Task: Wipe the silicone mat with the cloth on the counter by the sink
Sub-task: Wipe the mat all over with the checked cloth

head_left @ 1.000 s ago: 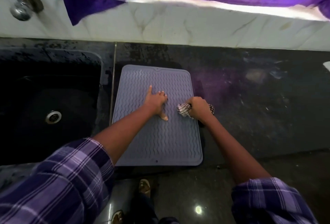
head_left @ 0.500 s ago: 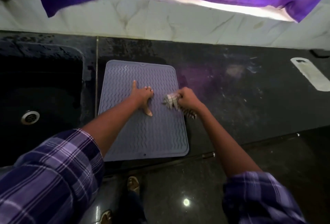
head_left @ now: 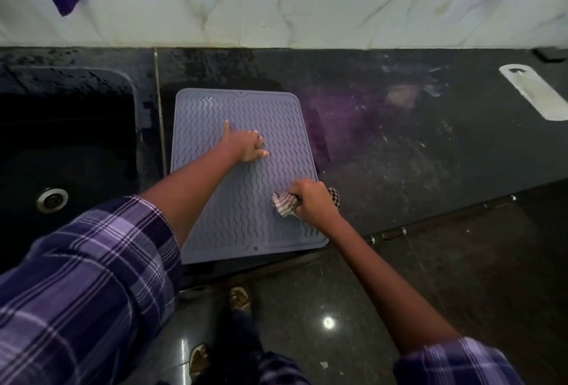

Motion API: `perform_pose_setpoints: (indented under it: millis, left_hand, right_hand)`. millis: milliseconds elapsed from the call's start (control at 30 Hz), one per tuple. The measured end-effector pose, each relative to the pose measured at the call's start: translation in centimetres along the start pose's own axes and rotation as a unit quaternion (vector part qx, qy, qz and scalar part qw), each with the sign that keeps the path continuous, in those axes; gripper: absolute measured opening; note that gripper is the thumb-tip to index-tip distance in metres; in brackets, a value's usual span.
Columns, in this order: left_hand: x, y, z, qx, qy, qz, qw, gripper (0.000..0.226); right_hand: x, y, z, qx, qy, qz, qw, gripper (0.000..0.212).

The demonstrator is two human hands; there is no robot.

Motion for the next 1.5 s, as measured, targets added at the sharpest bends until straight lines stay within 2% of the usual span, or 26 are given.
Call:
perform_pose_setpoints:
  millis: [167,300,367,400,467,567,700,767,833,900,933,1033,1100,1167,1233,1267,1333,1400,1500]
  left_hand:
    - [0.5,2.1,-0.7,0.011,-0.036,-0.022,0.999,0.08]
    - [-0.2,4.9,-4.0,0.035,-0.114,-0.016,0.993,0.079]
    - [0.9,6.6,-5.9,0.049,-0.123,-0.02,0.991,0.067]
    - [1.6,7.3,-6.4,0.051,-0.123,-0.024,0.991,0.062]
    - [2.5,8.3,-6.5,0.046,-0.118,-0.038,0.991,0.067]
    - [3.0,8.9,-6.0,0.051,-0.109,-0.041,0.992,0.079]
    - [2.8,9.0,-5.8,0.048,-0.091,-0.034,0.994,0.079]
    - [2.5,8.9,-5.8,0.048,-0.079,-0.029,0.995,0.076]
    - [2.3,9.0,-5.8,0.049,-0.071,-0.023,0.996,0.073]
    - [2.3,9.3,-5.8,0.053,-0.05,-0.014,0.997,0.073]
    - [2.3,9.5,-5.7,0.058,-0.035,-0.009,0.998,0.072]
    - [1.4,10.2,-4.1,0.062,-0.019,0.005,0.998,0.073]
    - [1.9,11.0,-2.4,0.042,-0.08,0.031,0.995,0.083]
    - [3.9,12.1,-0.5,0.014,-0.183,0.078,0.98,0.108]
    - [6.0,12.9,0.9,-0.018,-0.23,0.093,0.969,0.13]
    - [6.5,13.3,1.2,-0.029,-0.238,0.082,0.967,0.133]
    - [6.8,13.8,1.1,-0.038,-0.247,0.059,0.966,0.122]
    - [6.5,13.9,0.7,-0.045,-0.253,0.049,0.965,0.108]
    - [6.2,14.1,0.8,-0.05,-0.268,0.046,0.961,0.107]
  right_hand:
    - [1.3,3.8,0.7,0.003,0.008,0.051,0.999,0.034]
    - [0.9,2.6,0.1,0.066,-0.027,0.125,0.99,0.018]
    - [-0.8,1.0,-0.6,0.09,-0.046,0.094,0.99,0.017]
    - [-1.7,0.4,-1.1,0.106,-0.06,0.05,0.991,0.017]
    - [-2.8,0.1,-1.6,0.116,-0.032,-0.039,0.992,0.023]
    - [-1.3,1.5,-0.7,0.083,0.039,-0.078,0.993,0.03]
    - [0.3,5.0,-0.8,0.07,0.034,-0.08,0.994,0.028]
    - [1.4,7.8,-0.5,0.066,0.042,-0.052,0.996,0.029]
    - [2.4,9.7,0.0,0.055,0.054,-0.005,0.997,0.038]
    - [2.2,9.7,0.6,0.045,0.1,0.045,0.993,0.038]
    - [1.8,9.0,1.3,0.039,0.119,0.054,0.991,0.034]
    - [0.7,5.9,6.0,-0.025,0.11,0.014,0.993,0.024]
    - [2.4,4.6,10.3,-0.093,0.089,0.031,0.991,0.029]
    - [5.4,4.6,13.5,-0.16,0.139,0.071,0.975,0.038]
    - [6.2,4.5,14.3,-0.193,0.183,0.059,0.962,0.043]
    - [5.9,4.4,14.2,-0.204,0.188,0.043,0.96,0.044]
    - [5.5,4.6,13.1,-0.21,0.198,0.032,0.957,0.044]
    - [4.9,4.8,10.5,-0.182,0.191,0.036,0.964,0.043]
    - [3.5,6.3,5.7,-0.116,0.157,0.01,0.981,0.041]
Point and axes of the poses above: each hand's wrist, its own y-axis away from the middle knuckle, its own x-axis out of the palm, z = x × y, the point moved 10 cm from there along -y, towards the middle knuckle, and after that the axes turned 4 degrees about -x, right-handed, at the moved point
